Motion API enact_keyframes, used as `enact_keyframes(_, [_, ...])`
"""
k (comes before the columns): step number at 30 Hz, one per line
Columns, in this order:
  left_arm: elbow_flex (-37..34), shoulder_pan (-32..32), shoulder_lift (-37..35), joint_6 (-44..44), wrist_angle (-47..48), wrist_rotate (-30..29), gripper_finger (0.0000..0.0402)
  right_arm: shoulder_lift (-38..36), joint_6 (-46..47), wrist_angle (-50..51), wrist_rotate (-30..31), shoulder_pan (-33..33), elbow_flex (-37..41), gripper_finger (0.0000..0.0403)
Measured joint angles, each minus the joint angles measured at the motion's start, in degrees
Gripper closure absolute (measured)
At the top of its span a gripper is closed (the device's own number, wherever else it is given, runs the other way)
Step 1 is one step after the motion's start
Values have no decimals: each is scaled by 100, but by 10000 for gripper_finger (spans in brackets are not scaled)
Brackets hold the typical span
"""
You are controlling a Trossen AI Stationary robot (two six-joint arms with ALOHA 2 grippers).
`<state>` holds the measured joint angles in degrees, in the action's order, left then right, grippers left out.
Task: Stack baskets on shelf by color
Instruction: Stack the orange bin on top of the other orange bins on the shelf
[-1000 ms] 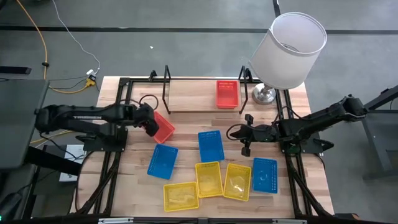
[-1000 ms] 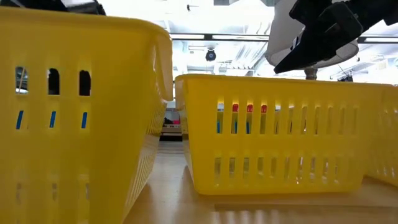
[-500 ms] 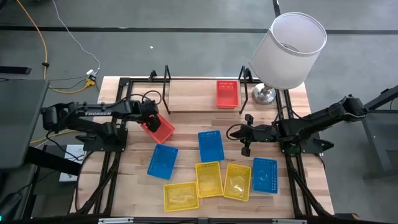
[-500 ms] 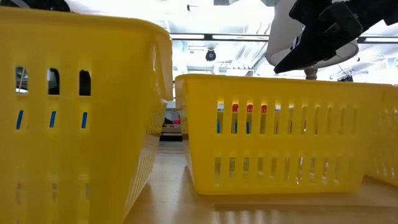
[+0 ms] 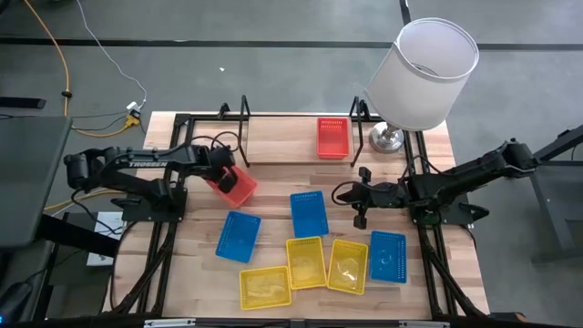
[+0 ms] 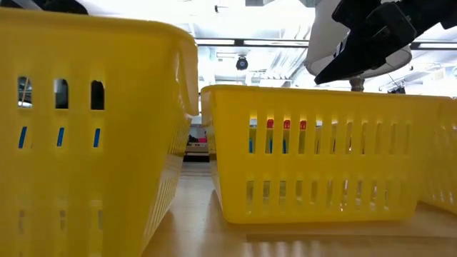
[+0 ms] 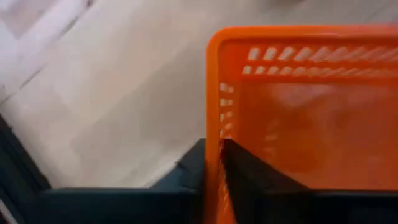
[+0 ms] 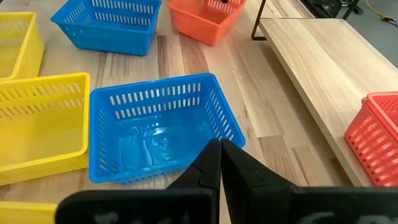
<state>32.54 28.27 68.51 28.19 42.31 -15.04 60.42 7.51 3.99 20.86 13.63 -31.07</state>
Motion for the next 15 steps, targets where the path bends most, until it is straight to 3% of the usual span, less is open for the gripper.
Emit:
enact_keyframes(7, [760, -364, -656, -52, 323, 450, 398, 0, -149, -3, 0, 7, 2, 403])
enact_keyframes(15, [2195, -1726, -1286, 148, 1022, 380, 400, -4, -479, -135, -2, 7, 2, 403])
